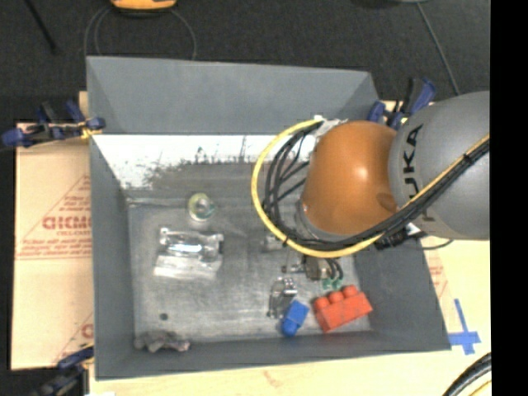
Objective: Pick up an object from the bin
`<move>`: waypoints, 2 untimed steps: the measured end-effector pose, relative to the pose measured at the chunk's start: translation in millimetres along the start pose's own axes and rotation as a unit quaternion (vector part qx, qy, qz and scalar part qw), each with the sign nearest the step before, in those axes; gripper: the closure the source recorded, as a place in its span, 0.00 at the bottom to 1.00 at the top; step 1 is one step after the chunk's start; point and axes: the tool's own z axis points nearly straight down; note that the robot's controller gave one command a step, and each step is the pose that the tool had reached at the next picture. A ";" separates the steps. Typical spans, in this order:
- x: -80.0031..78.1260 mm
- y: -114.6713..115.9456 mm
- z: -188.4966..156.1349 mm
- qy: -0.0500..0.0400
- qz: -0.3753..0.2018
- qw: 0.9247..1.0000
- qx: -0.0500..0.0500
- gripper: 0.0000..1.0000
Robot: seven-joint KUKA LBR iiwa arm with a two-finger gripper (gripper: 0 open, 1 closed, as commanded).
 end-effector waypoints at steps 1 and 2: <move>10.4 -28.4 69.3 0.003 -0.137 0.991 0.000 0.00; -9.3 -88.0 116.8 -0.002 -0.235 0.972 0.000 0.00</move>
Offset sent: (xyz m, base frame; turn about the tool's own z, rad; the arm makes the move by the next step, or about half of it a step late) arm -0.0096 -0.0271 -0.0676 -0.2762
